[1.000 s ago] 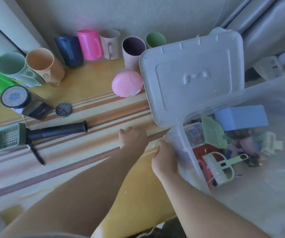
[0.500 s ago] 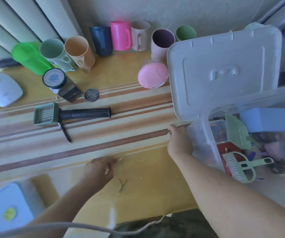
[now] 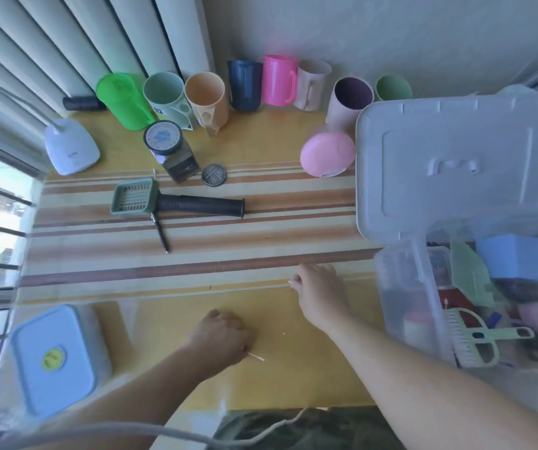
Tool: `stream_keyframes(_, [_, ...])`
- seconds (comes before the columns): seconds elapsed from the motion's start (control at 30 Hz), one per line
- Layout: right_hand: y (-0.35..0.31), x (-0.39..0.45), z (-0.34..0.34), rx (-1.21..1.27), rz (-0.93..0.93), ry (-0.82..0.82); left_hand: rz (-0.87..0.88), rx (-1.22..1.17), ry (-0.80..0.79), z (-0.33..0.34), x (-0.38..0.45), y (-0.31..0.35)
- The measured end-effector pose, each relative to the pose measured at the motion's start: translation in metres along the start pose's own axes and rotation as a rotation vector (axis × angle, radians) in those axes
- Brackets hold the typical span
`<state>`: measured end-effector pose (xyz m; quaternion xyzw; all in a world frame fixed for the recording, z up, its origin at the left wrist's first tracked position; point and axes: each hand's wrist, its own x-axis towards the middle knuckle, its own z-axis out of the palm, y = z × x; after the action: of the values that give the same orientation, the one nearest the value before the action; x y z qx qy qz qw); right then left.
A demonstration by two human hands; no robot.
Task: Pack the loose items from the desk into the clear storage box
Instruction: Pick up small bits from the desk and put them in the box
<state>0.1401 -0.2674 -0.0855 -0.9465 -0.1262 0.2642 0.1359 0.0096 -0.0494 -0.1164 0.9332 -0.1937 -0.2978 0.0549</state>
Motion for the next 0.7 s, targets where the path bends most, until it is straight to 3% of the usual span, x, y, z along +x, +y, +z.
stream_keyframes(0.2, [-0.022,-0.020,0.013,0.199,-0.030,-0.091,-0.187,-0.008,0.171,0.000,-0.007,-0.005])
stream_keyframes(0.4, [-0.036,-0.019,0.010,0.300,-0.052,-0.228,-0.551,-0.465,0.163,-0.018,-0.003,-0.011])
stream_keyframes(0.7, [-0.057,-0.014,0.025,0.209,-0.187,-0.151,-0.565,-0.583,0.146,-0.015,0.002,-0.011])
